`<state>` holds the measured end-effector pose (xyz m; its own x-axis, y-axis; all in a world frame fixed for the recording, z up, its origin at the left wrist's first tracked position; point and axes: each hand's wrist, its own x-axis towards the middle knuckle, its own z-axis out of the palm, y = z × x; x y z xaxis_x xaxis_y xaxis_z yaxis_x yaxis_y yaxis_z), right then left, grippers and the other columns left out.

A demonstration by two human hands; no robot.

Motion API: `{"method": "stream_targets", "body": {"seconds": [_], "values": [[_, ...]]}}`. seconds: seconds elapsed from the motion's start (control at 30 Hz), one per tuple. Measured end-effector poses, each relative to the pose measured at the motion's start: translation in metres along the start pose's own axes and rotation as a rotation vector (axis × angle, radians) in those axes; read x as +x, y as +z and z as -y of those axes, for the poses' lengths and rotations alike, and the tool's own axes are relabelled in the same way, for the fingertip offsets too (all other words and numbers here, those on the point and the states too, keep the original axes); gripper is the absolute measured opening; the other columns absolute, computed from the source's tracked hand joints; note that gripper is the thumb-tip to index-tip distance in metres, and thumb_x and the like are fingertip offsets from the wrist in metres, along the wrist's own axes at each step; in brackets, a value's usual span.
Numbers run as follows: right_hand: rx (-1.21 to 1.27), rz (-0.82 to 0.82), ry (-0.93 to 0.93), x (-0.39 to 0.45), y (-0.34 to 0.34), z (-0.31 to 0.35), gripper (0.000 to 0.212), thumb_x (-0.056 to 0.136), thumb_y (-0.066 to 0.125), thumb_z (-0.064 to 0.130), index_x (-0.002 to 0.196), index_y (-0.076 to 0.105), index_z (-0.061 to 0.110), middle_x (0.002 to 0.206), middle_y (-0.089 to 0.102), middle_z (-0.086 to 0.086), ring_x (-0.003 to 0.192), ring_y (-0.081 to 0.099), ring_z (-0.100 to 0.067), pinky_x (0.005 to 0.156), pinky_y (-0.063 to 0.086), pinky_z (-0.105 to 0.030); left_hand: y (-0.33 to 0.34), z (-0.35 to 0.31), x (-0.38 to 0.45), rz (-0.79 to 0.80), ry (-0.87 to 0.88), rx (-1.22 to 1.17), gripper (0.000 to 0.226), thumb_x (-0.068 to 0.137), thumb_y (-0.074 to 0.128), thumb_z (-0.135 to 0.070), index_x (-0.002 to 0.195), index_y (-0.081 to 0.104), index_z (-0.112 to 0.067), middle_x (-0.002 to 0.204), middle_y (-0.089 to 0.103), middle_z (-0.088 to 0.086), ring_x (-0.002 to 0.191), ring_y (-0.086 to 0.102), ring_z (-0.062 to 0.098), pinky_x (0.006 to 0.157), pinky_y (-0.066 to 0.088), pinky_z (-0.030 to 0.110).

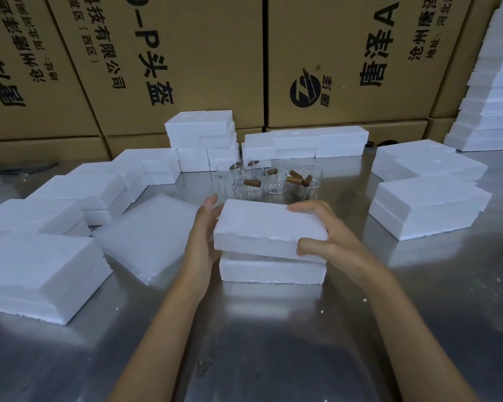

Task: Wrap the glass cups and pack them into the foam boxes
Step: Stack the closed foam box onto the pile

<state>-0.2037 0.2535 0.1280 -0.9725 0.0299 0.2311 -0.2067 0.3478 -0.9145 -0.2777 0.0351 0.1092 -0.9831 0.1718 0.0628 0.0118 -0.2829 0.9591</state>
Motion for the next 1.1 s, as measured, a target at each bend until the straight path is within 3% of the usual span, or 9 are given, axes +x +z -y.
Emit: {"method": "stream_targets", "body": {"seconds": [0.1, 0.17, 0.37, 0.63, 0.73, 0.83, 0.97, 1.1], "values": [[-0.042, 0.023, -0.012, 0.001, 0.001, -0.001, 0.061, 0.061, 0.069, 0.025, 0.119, 0.057, 0.04, 0.126, 0.042, 0.023, 0.119, 0.04, 0.012, 0.087, 0.034, -0.012, 0.0, 0.005, 0.001, 0.033, 0.004, 0.058, 0.039, 0.08, 0.063, -0.044, 0.118, 0.069, -0.041, 0.119, 0.071, -0.013, 0.116, 0.065, 0.014, 0.103, 0.048, 0.038], [-0.038, 0.029, -0.003, 0.002, 0.001, -0.003, 0.06, 0.062, 0.069, 0.024, 0.118, 0.057, 0.04, 0.125, 0.041, 0.024, 0.118, 0.04, 0.012, 0.087, 0.034, -0.013, -0.001, 0.007, 0.002, 0.037, 0.012, 0.068, 0.041, 0.075, 0.062, -0.035, 0.115, 0.067, -0.04, 0.112, 0.072, -0.014, 0.111, 0.066, 0.012, 0.099, 0.048, 0.035], [-0.032, 0.07, 0.027, 0.003, 0.0, -0.013, 0.059, 0.063, 0.068, 0.024, 0.119, 0.055, 0.039, 0.128, 0.038, 0.021, 0.118, 0.038, 0.012, 0.088, 0.034, -0.015, -0.002, 0.013, 0.001, 0.079, -0.03, 0.073, 0.042, 0.074, 0.06, -0.033, 0.116, 0.063, -0.039, 0.095, 0.073, -0.019, 0.086, 0.07, 0.001, 0.072, 0.05, 0.022], [0.033, 0.042, 0.037, 0.004, 0.003, -0.019, 0.062, 0.059, 0.069, 0.024, 0.118, 0.058, 0.042, 0.143, 0.028, 0.03, 0.124, 0.023, 0.025, 0.09, 0.032, -0.013, -0.003, 0.014, -0.001, 0.06, -0.087, 0.071, 0.042, 0.078, 0.061, -0.03, 0.12, 0.06, -0.036, 0.096, 0.073, -0.017, 0.084, 0.068, 0.002, 0.071, 0.048, 0.028], [0.067, 0.026, 0.059, 0.004, 0.003, -0.021, 0.063, 0.058, 0.069, 0.024, 0.117, 0.059, 0.043, 0.143, 0.029, 0.029, 0.131, 0.027, 0.013, 0.096, 0.035, -0.021, -0.002, 0.013, -0.002, 0.057, -0.093, 0.081, 0.047, 0.076, 0.061, -0.031, 0.123, 0.058, -0.036, 0.095, 0.072, -0.018, 0.082, 0.067, 0.001, 0.07, 0.048, 0.027], [0.085, 0.023, 0.067, 0.003, 0.003, -0.022, 0.063, 0.059, 0.07, 0.024, 0.118, 0.059, 0.043, 0.142, 0.031, 0.029, 0.134, 0.029, 0.003, 0.099, 0.036, -0.026, -0.002, 0.014, -0.002, 0.054, -0.086, 0.076, 0.034, 0.094, 0.056, -0.021, 0.125, 0.058, -0.035, 0.099, 0.073, -0.017, 0.087, 0.069, 0.003, 0.068, 0.053, 0.023], [0.087, 0.06, 0.075, 0.004, 0.001, -0.022, 0.064, 0.059, 0.072, 0.025, 0.119, 0.058, 0.046, 0.143, 0.028, 0.032, 0.134, 0.025, 0.009, 0.095, 0.033, -0.02, -0.003, 0.013, -0.004, 0.046, -0.095, 0.068, 0.032, 0.097, 0.054, -0.018, 0.125, 0.059, -0.032, 0.11, 0.073, -0.011, 0.095, 0.07, 0.006, 0.079, 0.055, 0.027], [0.139, 0.132, 0.099, 0.002, -0.005, -0.02, 0.059, 0.066, 0.076, 0.032, 0.12, 0.058, 0.047, 0.146, 0.026, 0.032, 0.135, 0.024, 0.009, 0.105, 0.028, -0.024, -0.002, 0.011, -0.003, 0.041, -0.115, 0.055, 0.034, 0.098, 0.052, -0.017, 0.129, 0.058, -0.03, 0.119, 0.071, -0.004, 0.105, 0.067, 0.014, 0.094, 0.051, 0.038]]}}
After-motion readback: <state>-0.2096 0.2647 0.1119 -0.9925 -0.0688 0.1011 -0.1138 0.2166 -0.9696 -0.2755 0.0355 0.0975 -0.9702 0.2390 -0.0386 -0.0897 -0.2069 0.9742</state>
